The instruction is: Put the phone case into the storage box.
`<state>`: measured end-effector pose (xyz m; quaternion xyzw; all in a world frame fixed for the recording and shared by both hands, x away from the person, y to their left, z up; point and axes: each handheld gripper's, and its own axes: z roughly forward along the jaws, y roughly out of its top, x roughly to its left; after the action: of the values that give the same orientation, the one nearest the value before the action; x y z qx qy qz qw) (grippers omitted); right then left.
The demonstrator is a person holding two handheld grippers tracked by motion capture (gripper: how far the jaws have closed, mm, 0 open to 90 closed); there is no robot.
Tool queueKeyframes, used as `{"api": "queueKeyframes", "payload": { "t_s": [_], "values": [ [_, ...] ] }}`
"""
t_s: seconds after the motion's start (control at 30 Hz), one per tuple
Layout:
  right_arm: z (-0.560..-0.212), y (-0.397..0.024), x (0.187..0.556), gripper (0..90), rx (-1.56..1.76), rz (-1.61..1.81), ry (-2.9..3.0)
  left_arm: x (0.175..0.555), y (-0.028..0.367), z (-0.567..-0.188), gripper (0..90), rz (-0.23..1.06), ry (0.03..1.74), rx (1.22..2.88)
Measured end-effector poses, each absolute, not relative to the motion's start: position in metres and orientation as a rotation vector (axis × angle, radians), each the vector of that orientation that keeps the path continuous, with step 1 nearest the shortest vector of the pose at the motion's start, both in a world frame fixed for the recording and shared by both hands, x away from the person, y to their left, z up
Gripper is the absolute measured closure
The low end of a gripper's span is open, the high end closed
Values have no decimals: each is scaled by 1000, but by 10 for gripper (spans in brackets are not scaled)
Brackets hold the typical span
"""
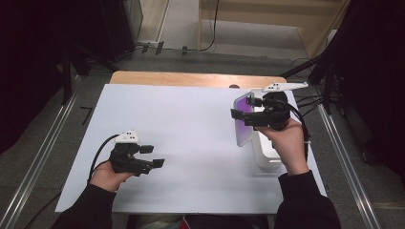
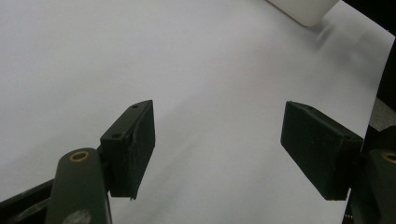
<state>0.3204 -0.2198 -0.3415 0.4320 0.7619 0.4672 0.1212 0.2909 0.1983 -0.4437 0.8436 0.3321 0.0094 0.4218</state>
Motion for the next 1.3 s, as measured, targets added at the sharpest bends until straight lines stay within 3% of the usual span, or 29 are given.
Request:
{"api": "queueKeyframes", "payload": {
  "t_s": [0.7,1.3],
  "values": [
    [-335,-261,322,150,1353,1336,2059,290,200,-445,258,21,824,2116],
    [-355,-282,333,150,1464,1267,1905,291,202,-444,258,11,819,2106]
  ]
}}
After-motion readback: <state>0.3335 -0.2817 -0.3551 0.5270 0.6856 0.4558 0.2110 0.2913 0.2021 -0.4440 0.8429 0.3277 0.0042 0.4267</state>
